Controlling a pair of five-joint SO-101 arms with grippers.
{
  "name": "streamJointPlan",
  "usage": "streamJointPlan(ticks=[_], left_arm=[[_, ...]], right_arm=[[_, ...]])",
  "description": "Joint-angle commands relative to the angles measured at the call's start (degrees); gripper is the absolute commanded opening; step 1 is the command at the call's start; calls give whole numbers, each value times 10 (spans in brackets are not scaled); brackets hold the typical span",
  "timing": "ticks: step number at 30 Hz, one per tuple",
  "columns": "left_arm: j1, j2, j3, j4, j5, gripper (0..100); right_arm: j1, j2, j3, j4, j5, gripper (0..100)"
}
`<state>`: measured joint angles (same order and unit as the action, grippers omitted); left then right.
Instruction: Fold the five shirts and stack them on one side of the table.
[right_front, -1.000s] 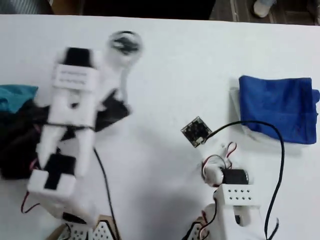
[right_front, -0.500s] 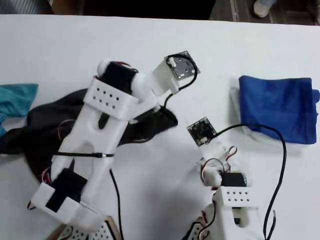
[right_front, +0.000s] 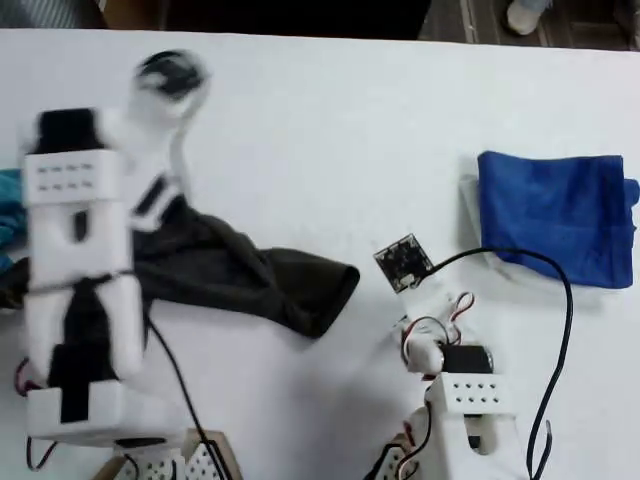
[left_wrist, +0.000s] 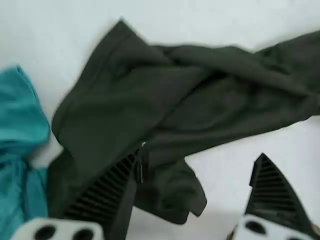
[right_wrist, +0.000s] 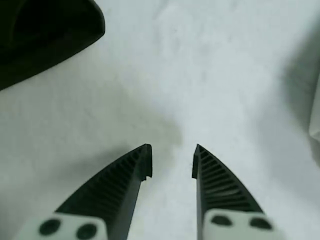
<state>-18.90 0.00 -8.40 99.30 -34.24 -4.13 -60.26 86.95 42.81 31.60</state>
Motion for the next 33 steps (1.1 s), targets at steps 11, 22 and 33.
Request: streamJointPlan(ticks=[11, 22, 33], left_arm=[[-187, 142, 120, -164, -28, 338], [57, 197, 85, -106, -24, 44], [203, 142, -166, 30, -11, 25]], right_arm=[[-5, -13, -3, -9, -7, 139], [-5, -12, -3, -9, -7, 139], [-5, -13, -3, -9, -8, 139]])
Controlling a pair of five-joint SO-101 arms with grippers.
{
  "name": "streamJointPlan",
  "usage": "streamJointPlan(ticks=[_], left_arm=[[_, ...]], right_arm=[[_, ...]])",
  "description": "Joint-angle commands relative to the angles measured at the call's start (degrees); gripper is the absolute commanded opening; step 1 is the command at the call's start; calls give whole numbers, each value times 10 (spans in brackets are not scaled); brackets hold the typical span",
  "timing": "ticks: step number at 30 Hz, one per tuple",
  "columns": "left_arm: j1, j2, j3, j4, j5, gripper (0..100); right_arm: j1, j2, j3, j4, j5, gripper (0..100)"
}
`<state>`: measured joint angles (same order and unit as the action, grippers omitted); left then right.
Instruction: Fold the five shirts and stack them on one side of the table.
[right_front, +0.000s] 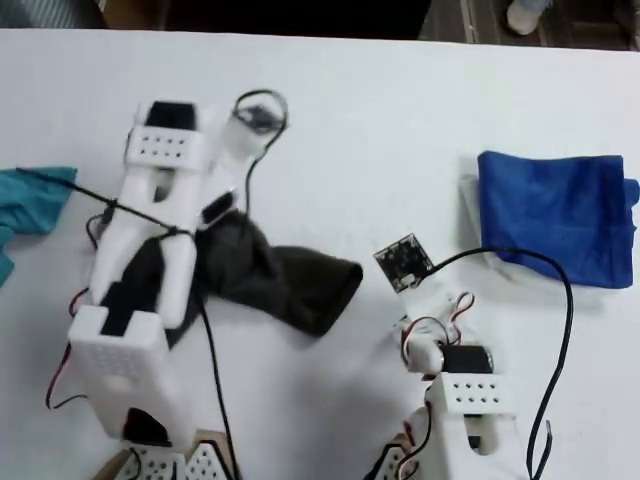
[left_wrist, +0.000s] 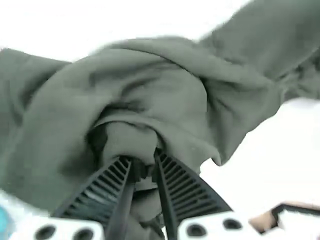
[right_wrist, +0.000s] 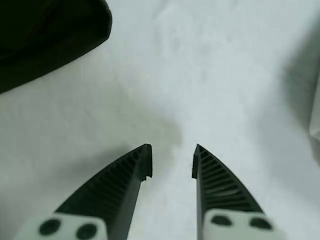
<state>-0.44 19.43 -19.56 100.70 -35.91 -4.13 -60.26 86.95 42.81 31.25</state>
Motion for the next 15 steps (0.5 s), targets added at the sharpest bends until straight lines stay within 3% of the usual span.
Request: streamJointPlan(ticks=[1, 10, 15], left_arm=[[24, -68, -62, 16, 6, 25], [26, -258, -77, 7, 7, 25], [23, -283, -74, 12, 7, 27]], right_arm=[[-5, -13, -3, -9, -4, 139], [-5, -15, -3, -9, -4, 139], [-5, -15, -6, -9, -7, 142]])
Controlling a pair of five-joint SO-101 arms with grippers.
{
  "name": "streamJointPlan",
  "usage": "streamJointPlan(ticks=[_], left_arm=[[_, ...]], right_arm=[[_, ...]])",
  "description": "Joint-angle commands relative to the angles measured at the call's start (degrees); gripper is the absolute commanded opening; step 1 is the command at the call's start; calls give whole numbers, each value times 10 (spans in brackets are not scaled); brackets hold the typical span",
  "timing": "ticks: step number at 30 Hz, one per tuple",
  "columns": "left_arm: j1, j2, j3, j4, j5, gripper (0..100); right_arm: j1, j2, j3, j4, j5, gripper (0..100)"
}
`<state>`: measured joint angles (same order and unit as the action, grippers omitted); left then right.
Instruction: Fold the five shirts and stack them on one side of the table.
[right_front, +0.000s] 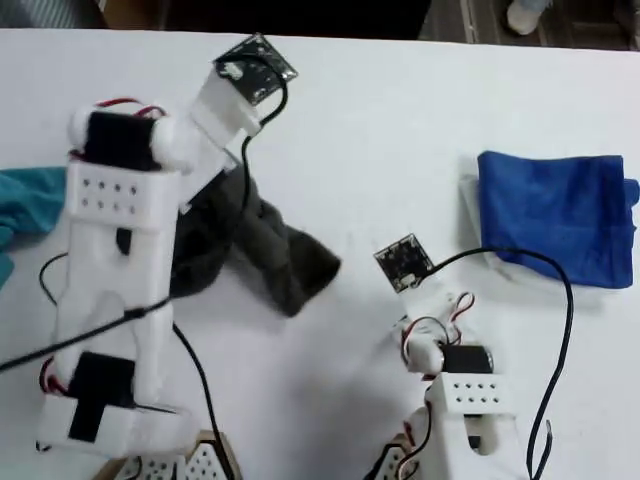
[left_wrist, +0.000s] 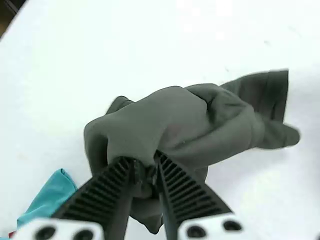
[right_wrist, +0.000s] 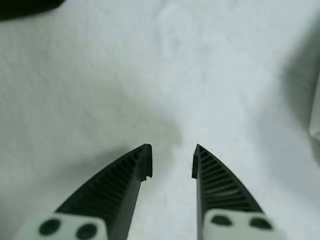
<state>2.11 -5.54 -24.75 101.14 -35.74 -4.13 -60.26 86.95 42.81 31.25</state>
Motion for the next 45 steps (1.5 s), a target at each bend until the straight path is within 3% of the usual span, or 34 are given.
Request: streamJointPlan(ticks=[1, 4, 7, 12, 17, 22, 33, 37, 41, 43, 45], left_arm=[[-6, -33, -15, 5, 5, 28], [-11, -32, 20, -5, 5, 77], [-27, -19, 62, -25, 5, 207], [-108, -14, 59, -56, 4, 372], [-264, -25, 15, -58, 2, 376], [-419, -18, 40, -57, -1, 377], [-589, -19, 224, -90, -121, 377], [-636, -19, 271, -137, -151, 377], [-653, -18, 308, -156, -164, 377], [-651, -18, 323, -160, -164, 377], [-648, -18, 335, -167, -161, 377]], right_arm=[[-5, -15, -11, -8, -15, 146], [-22, -10, -50, 15, -50, 224], [-63, -9, -113, 58, -67, 309], [-145, -7, -232, 124, -69, 314], [-186, 69, -321, 133, -102, 314], [-257, 283, -440, 125, -141, 314], [-432, 635, -650, 125, -142, 315], [-429, 713, -700, 125, -142, 315], [-361, 786, -759, 129, -140, 313], [-312, 816, -789, 129, -140, 263], [-259, 839, -818, 129, -140, 144]])
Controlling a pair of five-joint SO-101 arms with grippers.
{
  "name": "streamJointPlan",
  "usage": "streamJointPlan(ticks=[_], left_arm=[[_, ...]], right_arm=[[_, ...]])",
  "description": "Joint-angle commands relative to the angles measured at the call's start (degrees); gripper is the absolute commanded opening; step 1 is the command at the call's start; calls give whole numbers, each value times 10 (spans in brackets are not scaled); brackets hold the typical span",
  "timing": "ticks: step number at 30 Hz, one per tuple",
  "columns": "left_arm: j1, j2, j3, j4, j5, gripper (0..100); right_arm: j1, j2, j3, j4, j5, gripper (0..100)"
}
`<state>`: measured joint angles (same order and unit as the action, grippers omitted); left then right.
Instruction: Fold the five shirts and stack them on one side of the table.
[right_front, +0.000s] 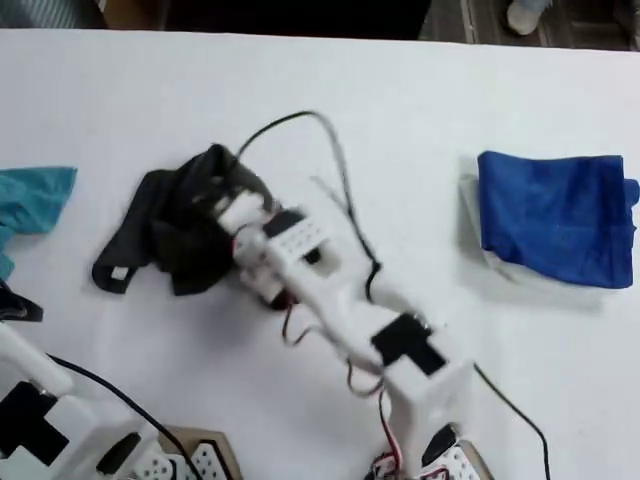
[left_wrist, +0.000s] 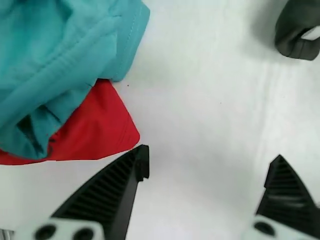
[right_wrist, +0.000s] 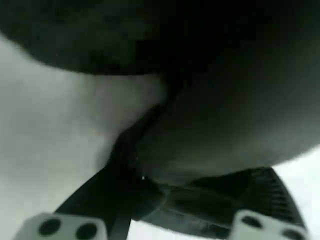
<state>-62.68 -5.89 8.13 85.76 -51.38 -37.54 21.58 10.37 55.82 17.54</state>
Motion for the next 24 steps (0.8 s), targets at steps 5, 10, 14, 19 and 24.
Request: streamJointPlan(ticks=[5, 10, 14, 19, 24], left_arm=[[23, -14, 34, -35, -3, 377], [74, -12, 50, -38, 4, 377], [135, -12, 52, -58, 56, 377], [222, -12, 52, -94, 115, 377], [324, -12, 52, -112, 174, 377]], right_arm=[[206, 41, -120, 0, -2, 45], [315, 42, -202, 30, -2, 21], [341, 41, -267, 67, -2, 20], [303, 41, -318, 116, -2, 21], [262, 41, -329, 159, -2, 107]])
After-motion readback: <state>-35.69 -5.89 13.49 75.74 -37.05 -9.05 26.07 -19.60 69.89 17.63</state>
